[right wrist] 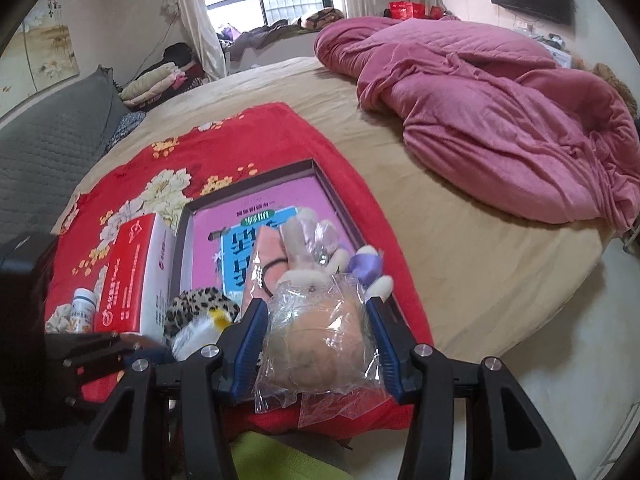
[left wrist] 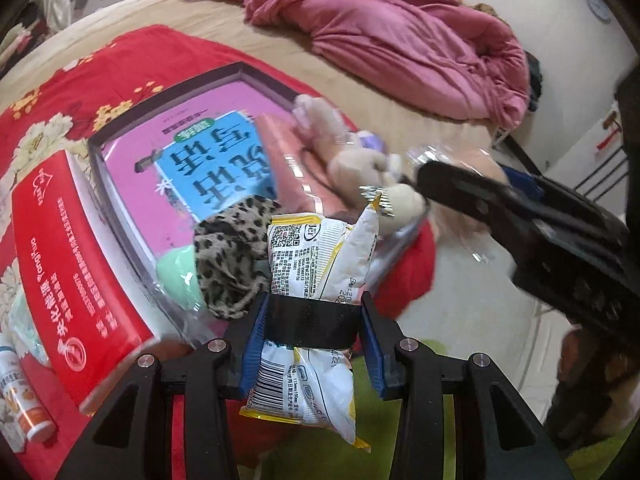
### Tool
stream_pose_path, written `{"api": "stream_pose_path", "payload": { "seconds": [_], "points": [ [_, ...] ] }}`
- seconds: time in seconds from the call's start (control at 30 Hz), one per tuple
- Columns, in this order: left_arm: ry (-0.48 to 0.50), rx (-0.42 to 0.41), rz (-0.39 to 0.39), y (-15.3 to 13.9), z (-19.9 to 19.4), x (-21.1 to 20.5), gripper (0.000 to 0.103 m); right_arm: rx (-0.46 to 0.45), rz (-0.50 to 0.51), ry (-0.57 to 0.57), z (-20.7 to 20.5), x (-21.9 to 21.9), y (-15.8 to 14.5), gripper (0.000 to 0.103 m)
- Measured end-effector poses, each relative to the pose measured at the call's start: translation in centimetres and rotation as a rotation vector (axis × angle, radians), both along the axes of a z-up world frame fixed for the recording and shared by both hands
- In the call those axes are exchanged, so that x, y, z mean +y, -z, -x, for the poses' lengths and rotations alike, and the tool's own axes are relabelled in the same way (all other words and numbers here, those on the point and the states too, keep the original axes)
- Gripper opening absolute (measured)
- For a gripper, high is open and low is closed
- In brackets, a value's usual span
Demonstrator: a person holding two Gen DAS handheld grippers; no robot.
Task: Organize soft objects
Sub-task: 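Lower the packet and bun into the tray and open both tools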
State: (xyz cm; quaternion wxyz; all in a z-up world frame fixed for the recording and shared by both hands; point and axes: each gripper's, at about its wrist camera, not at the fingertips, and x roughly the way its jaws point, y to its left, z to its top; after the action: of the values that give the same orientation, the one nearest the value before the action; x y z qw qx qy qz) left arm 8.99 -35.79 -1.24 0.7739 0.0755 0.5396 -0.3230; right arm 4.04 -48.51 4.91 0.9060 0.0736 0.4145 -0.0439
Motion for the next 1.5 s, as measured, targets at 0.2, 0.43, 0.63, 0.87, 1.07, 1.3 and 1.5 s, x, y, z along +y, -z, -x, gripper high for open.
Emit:
{"api": "stream_pose_path", "payload": {
  "seconds": [0.2,0.43,0.63,0.87,1.07,1.3,1.5],
  "points": [
    [-0.021,-0.001,-0.025,1.1,-1.8,0.1,0.044,0.023,-0.012,-0.013,-0.6,-0.1,1.2,0.051],
    [-0.034,-0.025,-0.039,1.4,-3.2,-0.6,0.044,0.057,0.026,-0.049,-1.2,0.4,2.4,0.051],
    [-0.041,-0.019,-0.044,1.6,-4.3,-0.8,0.044,0.074,0.013,-0.044,-1.8,-0.2,3.5,0.051],
    [-0.054,-0.017,-0.041,1.5,-5.0,-0.6,0.044,0.069,0.005,-0.075,-2.7,0.0,4.0,0.051],
    [-0.057,-0.025,-0.05,1.3,-5.4,-0.4,0.044,0.077,-0.012,-0.105,-3.2,0.5,5.0,0.051],
    [-0.062,-0.026,-0.052,1.3,-5.7,-0.3,0.044,0.095,-0.025,-0.126,-3.2,1.0,6.2,0.051],
    [-0.061,-0.023,-0.047,1.3,-5.9,-0.3,0.044,0.087,-0.004,-0.153,-3.1,1.7,6.4,0.052]
  ]
}}
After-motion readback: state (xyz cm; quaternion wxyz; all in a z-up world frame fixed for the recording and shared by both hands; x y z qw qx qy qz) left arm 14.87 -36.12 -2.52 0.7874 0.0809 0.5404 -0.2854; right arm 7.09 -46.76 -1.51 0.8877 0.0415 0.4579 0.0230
